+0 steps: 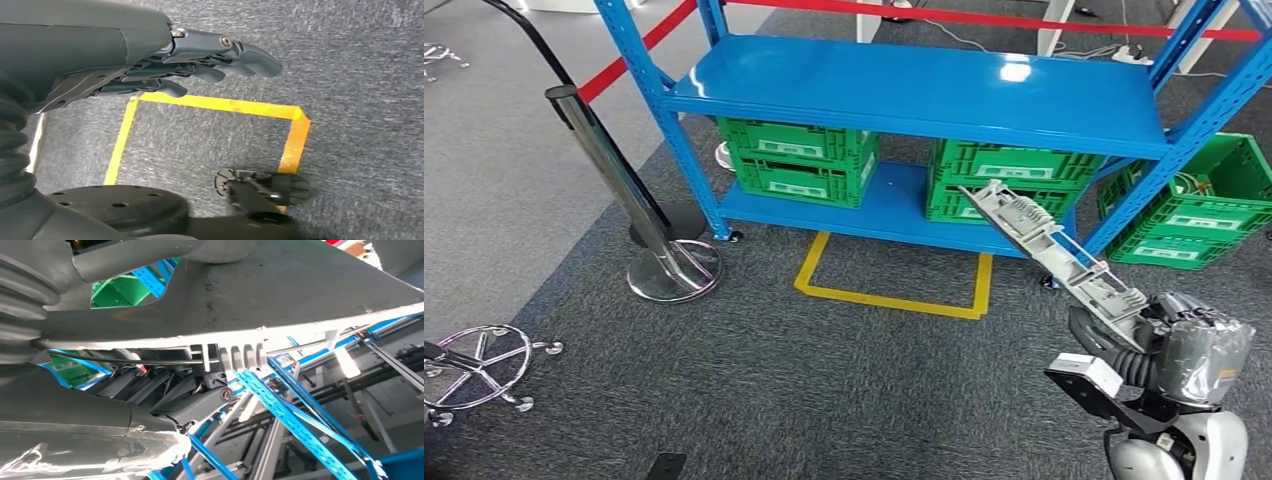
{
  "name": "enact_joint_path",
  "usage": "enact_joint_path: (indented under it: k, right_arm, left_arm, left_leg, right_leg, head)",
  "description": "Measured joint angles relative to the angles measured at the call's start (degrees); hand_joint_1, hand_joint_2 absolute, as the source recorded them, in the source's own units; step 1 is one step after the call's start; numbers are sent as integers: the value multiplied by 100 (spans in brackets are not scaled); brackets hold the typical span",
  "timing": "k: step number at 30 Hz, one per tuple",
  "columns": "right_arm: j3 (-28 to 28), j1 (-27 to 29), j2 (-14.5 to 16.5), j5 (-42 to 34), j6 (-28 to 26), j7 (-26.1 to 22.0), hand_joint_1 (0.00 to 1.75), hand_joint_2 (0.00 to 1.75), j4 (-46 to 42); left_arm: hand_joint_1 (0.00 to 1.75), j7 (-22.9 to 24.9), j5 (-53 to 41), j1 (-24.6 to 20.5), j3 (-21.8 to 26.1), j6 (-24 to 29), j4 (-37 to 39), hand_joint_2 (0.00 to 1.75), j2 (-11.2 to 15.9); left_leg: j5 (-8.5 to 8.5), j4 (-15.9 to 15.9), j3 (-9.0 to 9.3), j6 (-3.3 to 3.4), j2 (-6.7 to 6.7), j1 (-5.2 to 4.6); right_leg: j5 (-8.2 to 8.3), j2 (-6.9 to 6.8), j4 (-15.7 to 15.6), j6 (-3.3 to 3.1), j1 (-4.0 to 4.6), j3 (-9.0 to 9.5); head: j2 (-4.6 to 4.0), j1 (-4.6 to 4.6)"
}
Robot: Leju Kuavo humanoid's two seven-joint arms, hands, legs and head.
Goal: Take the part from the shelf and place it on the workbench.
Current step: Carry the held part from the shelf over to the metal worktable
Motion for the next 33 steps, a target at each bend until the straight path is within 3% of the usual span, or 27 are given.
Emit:
enact_joint_path:
  k: [1, 3, 5, 7, 8, 9, 10, 12, 14, 15, 16, 18, 20, 22, 23, 24, 25, 26, 28, 30, 31, 33]
  right_arm:
    - [1, -2, 0, 1, -1, -1, 175, 175, 0]
    - [1, 2, -1, 0, -2, -2, 175, 175, 1]
    - [-1, 13, -2, -4, -2, -2, 175, 175, 2]
    - [-2, 24, -2, -6, -2, -2, 175, 175, 3]
    - [-2, 30, -2, -7, -2, -2, 175, 175, 4]
    - [-2, 37, -2, -7, -2, -1, 175, 175, 8]
    - [-2, 40, -2, -8, -2, 0, 175, 175, 11]
    - [-2, 39, -2, -8, -2, 2, 175, 175, 15]
    - [-1, 25, -2, -8, -3, 2, 175, 175, 13]
    - [0, 27, -2, -8, -4, 3, 175, 175, 13]
    - [1, 28, -2, -9, -4, 4, 175, 175, 14]
    - [2, 37, -2, -11, -4, 9, 175, 175, 15]
    - [2, 32, -2, -11, -5, 14, 175, 175, 15]
    - [1, 36, -2, -10, -7, 20, 175, 175, 14]
    - [0, 42, -2, -8, -7, 23, 175, 175, 13]
    - [0, 50, -2, -7, -7, 26, 175, 175, 13]
    - [0, 58, -2, -6, -7, 27, 175, 175, 13]
    - [0, 65, -2, -5, -7, 29, 175, 175, 13]
    - [0, 74, -2, -4, -7, 31, 175, 175, 13]
    - [0, 76, -2, -3, -7, 31, 175, 175, 13]
    - [0, 76, -2, -3, -7, 31, 175, 175, 13]
    - [0, 73, -2, -3, -7, 32, 175, 175, 13]
  left_arm:
    - [0, -3, 0, -3, 0, 0, 0, 175, 2]
    - [0, -8, 2, 3, 0, 0, 0, 175, 1]
    - [0, -8, 10, 6, 0, 0, 0, 175, -1]
    - [0, -8, 18, 4, 0, 0, 0, 175, -9]
    - [0, -8, 21, 5, 0, 0, 0, 175, -14]
    - [0, -8, 26, 6, 0, 0, 0, 175, -17]
    - [0, -8, 30, 7, 0, 0, 0, 175, -18]
    - [0, -8, 35, 5, 0, 0, 0, 175, -22]
    - [0, -9, 35, 4, 0, 0, 0, 175, -29]
    - [0, -9, 36, 3, 0, 0, 0, 175, -32]
    - [0, -10, 39, 5, 0, 0, 0, 175, -33]
    - [0, -13, 50, 11, 0, 1, 4, 175, -29]
    - [0, -27, 61, 19, 1, 2, 10, 175, -24]
    - [0, -49, 67, 20, 2, 2, 13, 175, -24]
    - [0, -59, 72, 21, 2, 2, 13, 175, -24]
    - [0, -69, 85, 21, 2, 1, 13, 175, -24]
    - [0, -80, 106, 22, 3, -3, 13, 175, -24]
    - [0, -90, 132, 22, 5, -10, 13, 175, -24]
    - [0, -112, 173, 18, 11, -36, 13, 175, -21]
    - [0, -129, 186, 13, 14, -57, 13, 175, -5]
    - [0, -133, 189, 10, 15, -62, 13, 175, 2]
    - [0, -135, 192, 9, 15, -66, 13, 175, 4]
  left_leg:
    - [-15, -116, 44, 35, -3, -19]
    - [83, -156, -40, 114, 12, -33]
    - [228, -192, -171, 211, 36, -27]
    - [367, -191, -342, 272, 45, -40]
    - [432, -184, -428, 281, 46, -54]
    - [496, -178, -513, 283, 46, -67]
    - [558, -172, -597, 279, 46, -77]
    - [680, -160, -747, 258, 45, -86]
    - [795, -139, -858, 217, 44, -105]
    - [855, -132, -888, 196, 44, -111]
    - [915, -134, -916, 173, 46, -113]
    - [990, -136, -967, 119, 38, -108]
    - [724, 77, -1091, 39, 21, -95]
    - [167, 730, -1295, -37, 13, -54]
    - [-43, 1135, -1389, -65, 13, -32]
    - [-125, 1451, -1435, -83, 12, -16]
    - [-91, 1602, -1404, -90, 12, -5]
    - [31, 1530, -1269, -84, 12, 1]
    - [262, 828, -721, -18, 8, -5]
    - [279, 100, -214, 64, 5, -29]
    - [249, -71, -98, 88, 4, -38]
    - [228, -147, -57, 93, 5, -42]
  right_leg:
    - [54, -5, -6, 40, -3, -25]
    - [114, -3, -19, 110, -25, -72]
    - [-190, 17, 230, 154, -34, -218]
    - [-764, 33, 932, 180, -38, -441]
    - [-956, 35, 1304, 192, -38, -513]
    - [-1028, 37, 1562, 199, -36, -526]
    - [-970, 38, 1615, 197, -32, -442]
    - [-686, 39, 1097, 169, -23, 36]
    - [-613, 42, 227, 130, -5, 664]
    - [-631, 47, -48, 114, 7, 842]
    - [-659, 51, -183, 101, 22, 911]
    - [-572, 44, -195, 32, 21, 810]
    - [-471, 28, -208, -76, -5, 691]
    - [-368, 22, -207, -137, -15, 560]
    - [-314, 21, -203, -145, -14, 484]
    - [-261, 21, -200, -145, -13, 410]
    - [-208, 22, -195, -137, -12, 339]
    - [-162, 25, -191, -125, -11, 279]
    - [-88, 32, -185, -90, -10, 200]
    - [-42, 33, -177, -51, 6, 163]
    - [-33, 29, -173, -38, 13, 155]
    - [-22, 28, -169, -26, 18, 149]
  head:
    - [0, 2]
    - [0, -5]
    - [0, 10]
    - [0, 32]
    - [0, 35]
    - [0, 36]
    - [0, 38]
    - [0, 38]
    - [1, 37]
    - [1, 39]
    - [1, 47]
    - [1, 65]
    - [0, 53]
    - [0, 33]
    - [0, 30]
    - [0, 30]
    - [0, 28]
    - [0, 27]
    - [0, 28]
    - [0, 30]
    - [0, 31]
    - [0, 33]
